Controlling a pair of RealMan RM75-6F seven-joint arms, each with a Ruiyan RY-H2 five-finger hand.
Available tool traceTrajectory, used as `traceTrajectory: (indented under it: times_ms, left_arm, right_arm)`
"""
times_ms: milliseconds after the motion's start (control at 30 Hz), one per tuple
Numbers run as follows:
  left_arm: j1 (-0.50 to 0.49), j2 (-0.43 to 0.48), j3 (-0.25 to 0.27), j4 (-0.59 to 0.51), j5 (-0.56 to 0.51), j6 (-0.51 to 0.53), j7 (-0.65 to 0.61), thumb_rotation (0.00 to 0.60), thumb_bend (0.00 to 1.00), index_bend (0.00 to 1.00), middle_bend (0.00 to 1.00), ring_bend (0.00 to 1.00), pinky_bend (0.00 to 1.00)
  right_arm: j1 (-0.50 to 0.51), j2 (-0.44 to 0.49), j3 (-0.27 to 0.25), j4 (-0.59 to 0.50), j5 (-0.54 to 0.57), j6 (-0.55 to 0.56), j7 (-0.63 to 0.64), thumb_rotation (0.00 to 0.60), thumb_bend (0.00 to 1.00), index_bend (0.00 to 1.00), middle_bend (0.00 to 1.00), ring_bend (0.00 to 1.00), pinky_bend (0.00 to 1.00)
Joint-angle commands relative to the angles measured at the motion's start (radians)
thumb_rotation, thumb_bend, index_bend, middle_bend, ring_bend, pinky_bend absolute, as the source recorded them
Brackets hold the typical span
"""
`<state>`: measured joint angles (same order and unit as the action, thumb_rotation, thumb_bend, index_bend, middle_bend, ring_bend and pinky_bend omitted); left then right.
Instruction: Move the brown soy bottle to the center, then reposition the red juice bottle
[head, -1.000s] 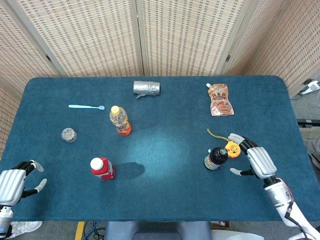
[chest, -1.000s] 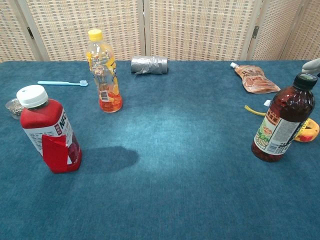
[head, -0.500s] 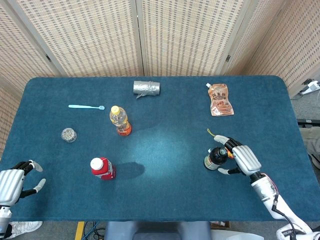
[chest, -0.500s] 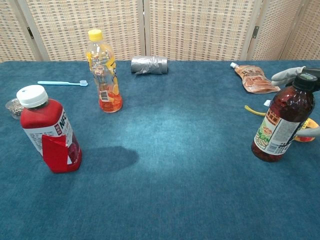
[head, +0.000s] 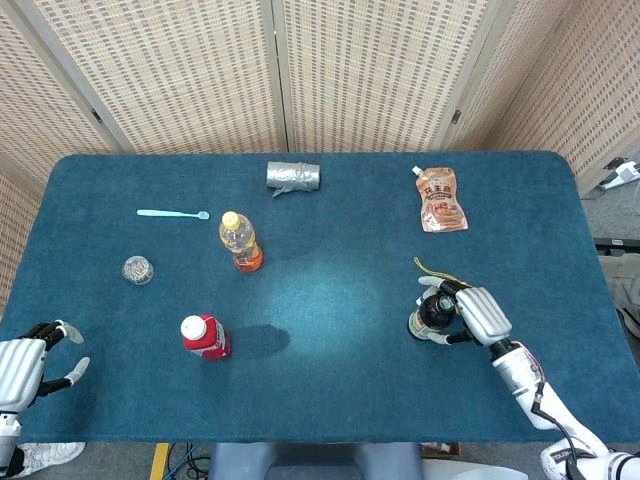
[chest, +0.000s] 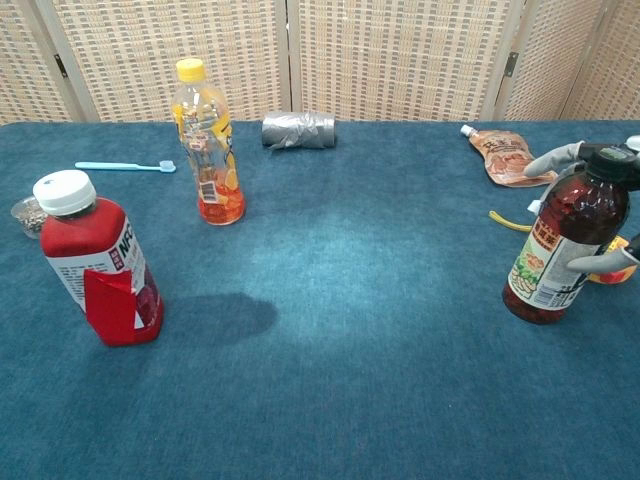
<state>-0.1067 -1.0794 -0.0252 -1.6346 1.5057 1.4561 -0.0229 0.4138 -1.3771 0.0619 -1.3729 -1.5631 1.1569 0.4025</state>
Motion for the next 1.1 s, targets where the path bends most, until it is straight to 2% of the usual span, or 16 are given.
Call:
traceTrajectory:
  times_ms: [33, 167, 300, 733, 1100]
  left_arm:
    - [0.0, 0.0, 0.0, 0.0, 0.0, 0.0, 0.0, 0.6, 0.24, 0.48, 0.42, 0.36, 0.56]
    - [0.0, 0.001, 0.0, -0.001, -0.001, -0.001, 0.001, 0.6, 0.24, 0.48, 0.42, 0.36, 0.56]
    - [0.0, 0.002, -0.001, -0.003, -0.003, -0.001, 0.001, 0.6, 0.24, 0.48, 0.42, 0.36, 0.56]
    - [0.0, 0.006, -0.003, -0.005, -0.011, -0.006, 0.0, 0.6, 0.24, 0.48, 0.42, 0.36, 0.56]
    - [0.0, 0.014, -0.01, -0.003, -0.025, -0.009, -0.011, 0.6, 0.24, 0.48, 0.42, 0.36, 0.56]
  right_arm:
    - [0.002, -0.014, 0.005, 0.016, 0.006, 0.01, 0.005, 0.6, 0.03, 0.35, 0.48, 0.42, 0.56]
    - [0.004, -0.03, 0.009, 0.035, 0.012, 0.018, 0.01, 0.6, 0.03, 0.43, 0.55, 0.49, 0.62]
    - [0.008, -0.04, 0.014, 0.046, 0.014, 0.03, 0.021, 0.6, 0.03, 0.46, 0.57, 0.51, 0.64]
    - [0.067, -0.032, 0.064, -0.005, 0.021, 0.022, 0.007, 0.6, 0.03, 0.47, 0.58, 0.52, 0.65]
    - [0.176, -0.056, 0.131, -0.055, 0.067, -0.072, -0.072, 0.6, 0.03, 0.48, 0.59, 0.52, 0.65]
